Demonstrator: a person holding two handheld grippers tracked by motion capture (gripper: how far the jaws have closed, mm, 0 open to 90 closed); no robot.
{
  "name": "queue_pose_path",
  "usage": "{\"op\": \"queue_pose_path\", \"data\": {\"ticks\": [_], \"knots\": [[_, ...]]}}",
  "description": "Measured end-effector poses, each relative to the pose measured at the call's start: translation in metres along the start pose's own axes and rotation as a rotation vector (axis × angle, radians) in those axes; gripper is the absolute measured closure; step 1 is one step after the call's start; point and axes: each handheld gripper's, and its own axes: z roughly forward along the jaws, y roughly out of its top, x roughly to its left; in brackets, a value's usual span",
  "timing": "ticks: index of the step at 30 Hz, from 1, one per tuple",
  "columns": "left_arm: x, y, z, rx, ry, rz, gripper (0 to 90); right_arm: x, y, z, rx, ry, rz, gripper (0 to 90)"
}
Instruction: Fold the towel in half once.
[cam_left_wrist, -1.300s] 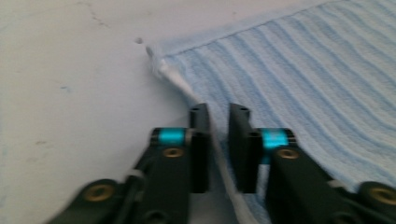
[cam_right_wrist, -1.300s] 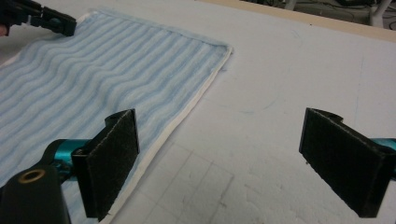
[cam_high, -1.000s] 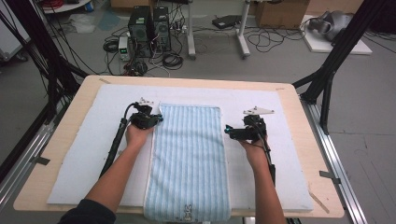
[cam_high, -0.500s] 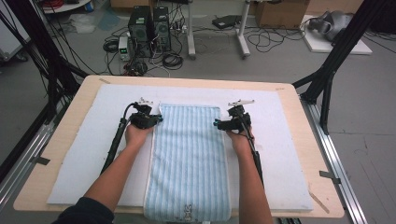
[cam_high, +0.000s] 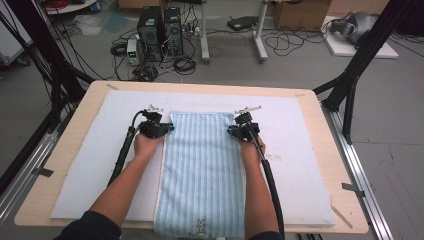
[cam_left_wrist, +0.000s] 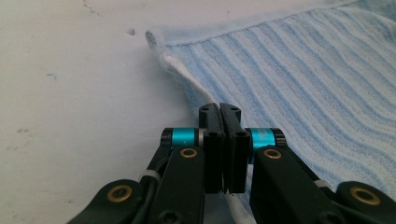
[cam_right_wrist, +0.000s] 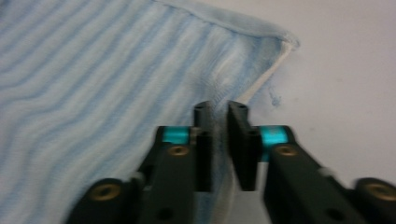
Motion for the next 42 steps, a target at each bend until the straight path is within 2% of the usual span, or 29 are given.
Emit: {"op": "queue_pose_path", "data": {"ticks": [1,4,6,8,10,12,14,18,20,25,29,34,36,39,42], "knots": [[0.001,0.000,0.000,-0.002,-0.008,-0.009,87.7,-0.001,0.000,0.000,-0.002,0.005,0.001,85.5],[0.006,0.003,-0.003,-0.041,-0.023,-0.044,87.7,0.000,0.001,-0.003,-0.018,-0.017,-0.008,85.6],[0.009,0.007,-0.007,-0.082,-0.028,-0.068,87.8,0.000,0.003,-0.006,-0.055,-0.034,-0.020,85.7],[0.012,0.010,-0.010,-0.122,-0.039,-0.092,87.9,-0.001,0.006,-0.009,-0.090,-0.040,-0.011,85.7],[0.017,0.012,-0.014,-0.150,-0.068,-0.138,87.9,-0.001,0.008,-0.012,-0.112,-0.043,-0.005,85.7],[0.017,0.011,-0.015,-0.139,-0.077,-0.125,87.9,0.000,0.009,-0.014,-0.130,-0.036,-0.006,85.6],[0.017,0.011,-0.017,-0.139,-0.094,-0.130,87.9,0.001,0.010,-0.017,-0.128,-0.032,-0.012,85.6],[0.011,0.013,-0.027,-0.136,-0.123,-0.101,87.8,0.006,0.008,-0.027,-0.147,-0.018,-0.024,85.5],[0.006,0.011,-0.034,-0.155,-0.131,-0.085,87.8,0.008,0.004,-0.033,-0.154,-0.018,-0.031,85.5],[0.000,-0.001,-0.048,-0.184,-0.162,-0.091,87.9,0.013,-0.007,-0.047,-0.175,0.009,-0.024,85.3],[-0.005,-0.006,-0.056,-0.177,-0.191,-0.074,87.9,0.018,-0.011,-0.056,-0.190,0.031,-0.019,85.1],[-0.015,-0.014,-0.068,-0.194,-0.222,-0.051,87.8,0.026,-0.019,-0.067,-0.198,0.062,-0.040,84.9],[-0.018,-0.019,-0.075,-0.195,-0.230,-0.041,87.8,0.031,-0.024,-0.072,-0.197,0.067,-0.059,84.9],[-0.020,-0.028,-0.086,-0.207,-0.240,-0.033,87.8,0.035,-0.032,-0.078,-0.213,0.080,-0.066,84.9],[-0.026,-0.038,-0.098,-0.209,-0.254,-0.006,87.8,0.037,-0.042,-0.086,-0.218,0.089,-0.063,84.9]]}}
